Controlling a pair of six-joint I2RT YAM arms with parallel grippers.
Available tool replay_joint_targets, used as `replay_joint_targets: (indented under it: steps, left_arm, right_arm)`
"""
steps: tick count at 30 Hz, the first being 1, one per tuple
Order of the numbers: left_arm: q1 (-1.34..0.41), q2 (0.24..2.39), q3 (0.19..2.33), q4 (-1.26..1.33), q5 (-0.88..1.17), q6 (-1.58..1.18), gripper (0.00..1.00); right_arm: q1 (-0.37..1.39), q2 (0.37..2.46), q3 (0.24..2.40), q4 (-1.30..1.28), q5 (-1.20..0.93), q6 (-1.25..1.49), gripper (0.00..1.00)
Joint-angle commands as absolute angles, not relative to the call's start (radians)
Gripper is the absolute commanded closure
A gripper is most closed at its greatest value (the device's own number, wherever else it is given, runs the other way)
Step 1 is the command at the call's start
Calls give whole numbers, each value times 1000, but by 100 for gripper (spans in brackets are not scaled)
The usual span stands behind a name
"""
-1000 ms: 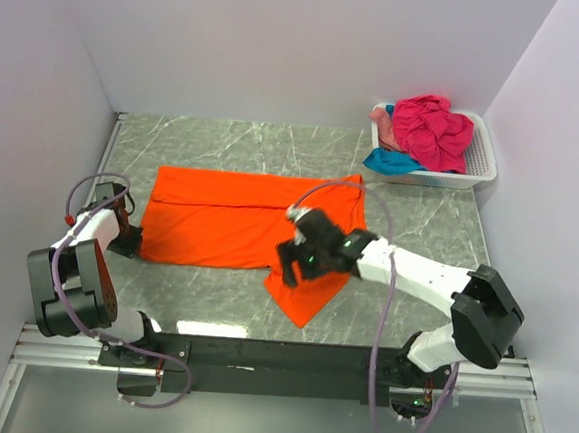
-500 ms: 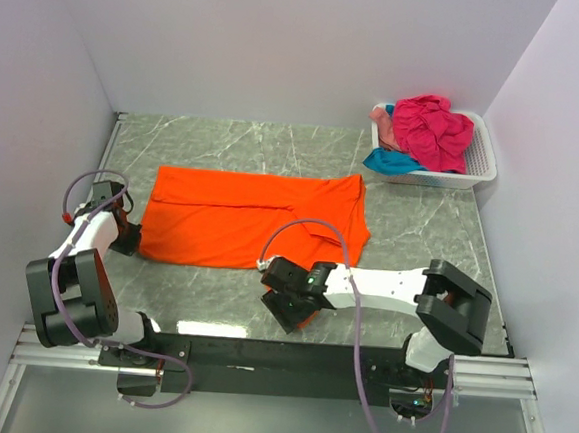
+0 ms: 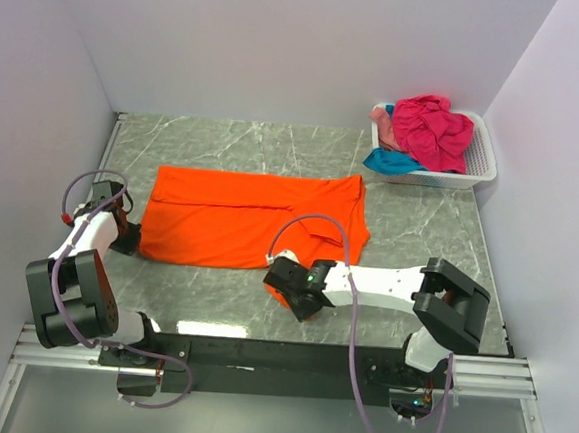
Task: Fold and stack the t-shirts
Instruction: Fold the tshirt
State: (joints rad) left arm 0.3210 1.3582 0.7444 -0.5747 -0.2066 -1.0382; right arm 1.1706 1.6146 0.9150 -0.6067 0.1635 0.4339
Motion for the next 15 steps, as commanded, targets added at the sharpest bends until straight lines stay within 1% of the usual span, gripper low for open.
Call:
replay_joint_targets:
  steps: [1,5,8,15]
  left_arm:
    - [319,1328,782,-591,-209,-1055,99]
    - [316,1324,805,-604,-176,-1051,99]
    - [311,1327,830,-618,-164,-1060,99]
    - [295,1370,926,-637,-156,-1077,99]
  right_arm:
    - [1125,1554,965,-678,242,440,100]
    - [1057,1497,1014,-739,230,417,100]
    - [984,1444,1032,-753,178,390,100]
    - [830,1437,1127,-788,175,322,100]
